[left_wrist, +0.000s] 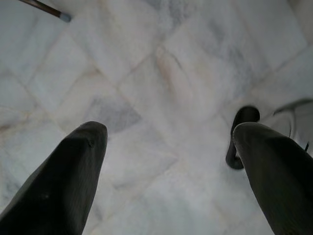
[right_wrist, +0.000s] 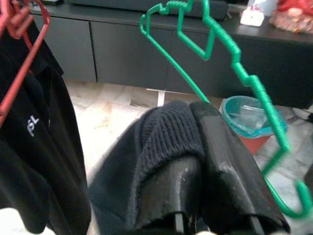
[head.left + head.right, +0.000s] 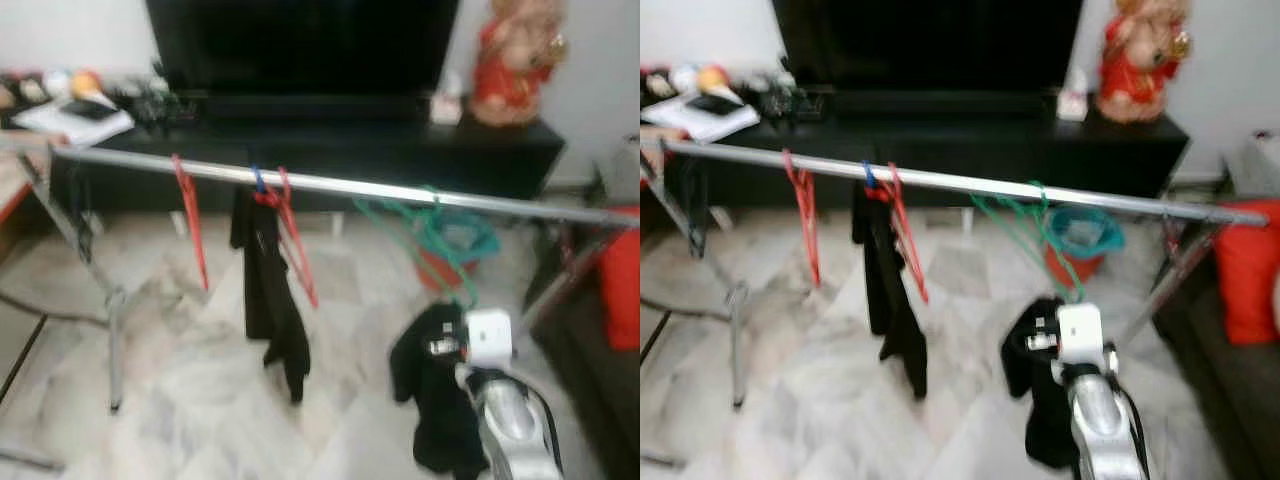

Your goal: Hang hanger

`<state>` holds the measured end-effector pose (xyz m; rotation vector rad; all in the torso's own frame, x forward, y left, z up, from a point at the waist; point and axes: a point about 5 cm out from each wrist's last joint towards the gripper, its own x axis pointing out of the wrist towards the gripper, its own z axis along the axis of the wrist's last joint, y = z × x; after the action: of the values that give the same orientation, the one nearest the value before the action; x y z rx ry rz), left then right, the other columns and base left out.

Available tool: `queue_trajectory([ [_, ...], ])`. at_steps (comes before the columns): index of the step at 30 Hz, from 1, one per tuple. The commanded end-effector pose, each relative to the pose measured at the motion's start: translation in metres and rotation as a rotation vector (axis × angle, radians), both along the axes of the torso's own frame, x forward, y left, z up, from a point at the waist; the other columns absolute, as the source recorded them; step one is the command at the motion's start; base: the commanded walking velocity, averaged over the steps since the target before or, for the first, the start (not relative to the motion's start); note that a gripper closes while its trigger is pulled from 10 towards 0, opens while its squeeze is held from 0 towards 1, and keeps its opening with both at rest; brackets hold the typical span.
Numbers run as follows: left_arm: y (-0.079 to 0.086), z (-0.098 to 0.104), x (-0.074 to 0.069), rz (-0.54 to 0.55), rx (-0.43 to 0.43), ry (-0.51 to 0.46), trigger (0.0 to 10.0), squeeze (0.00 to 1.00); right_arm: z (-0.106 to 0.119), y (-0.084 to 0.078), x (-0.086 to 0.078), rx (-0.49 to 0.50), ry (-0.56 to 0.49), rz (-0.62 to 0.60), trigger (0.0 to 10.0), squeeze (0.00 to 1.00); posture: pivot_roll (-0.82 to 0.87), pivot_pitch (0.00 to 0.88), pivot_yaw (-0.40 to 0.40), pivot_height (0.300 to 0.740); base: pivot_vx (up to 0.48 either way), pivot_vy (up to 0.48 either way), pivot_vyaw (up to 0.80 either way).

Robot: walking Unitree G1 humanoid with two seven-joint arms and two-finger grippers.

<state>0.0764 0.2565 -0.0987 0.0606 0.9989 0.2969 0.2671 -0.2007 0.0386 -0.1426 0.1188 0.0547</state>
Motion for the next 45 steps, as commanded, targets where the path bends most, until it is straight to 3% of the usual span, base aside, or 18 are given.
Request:
queue_trajectory([
  [1,-0.004,-0.001,-0.001,-0.005,-0.008,0.004,10.0,0.0,0.003,-0.008,0.001,0.002,-0.011,-0.025,10.0,0.0,-0.03,0.0,-0.015,0.74,0.266,0.0,0.0],
  [16,-0.004,-0.001,0.002,-0.002,-0.007,-0.004,10.0,0.0,-0.024,-0.026,-0.007,-0.002,0.126,-0.1,10.0,0.0,-0.03,0.0,-0.006,0.74,0.0,0.0,0.0],
  [30,-0.004,-0.001,0.003,-0.005,-0.009,-0.007,10.0,0.0,-0.048,-0.03,-0.011,0.03,0.289,-0.119,10.0,0.0,-0.04,0.0,0.0,0.74,0.0,0.0,0.0],
  [33,-0.004,-0.001,0.003,-0.005,-0.009,-0.008,10.0,0.0,-0.058,-0.031,-0.017,0.042,0.355,-0.137,10.0,0.0,-0.04,0.0,-0.001,0.74,0.0,0.0,0.0],
  [40,-0.004,-0.001,0.003,-0.003,-0.009,-0.008,10.0,0.0,-0.066,-0.031,-0.023,0.061,0.403,-0.163,10.0,0.0,-0.04,0.0,-0.001,0.74,0.0,0.0,0.0],
  [45,-0.004,0.0,0.003,-0.009,-0.008,-0.007,10.0,0.0,-0.084,-0.03,-0.042,0.09,0.516,-0.213,10.0,0.0,-0.03,0.0,0.002,0.74,0.0,0.0,0.0],
])
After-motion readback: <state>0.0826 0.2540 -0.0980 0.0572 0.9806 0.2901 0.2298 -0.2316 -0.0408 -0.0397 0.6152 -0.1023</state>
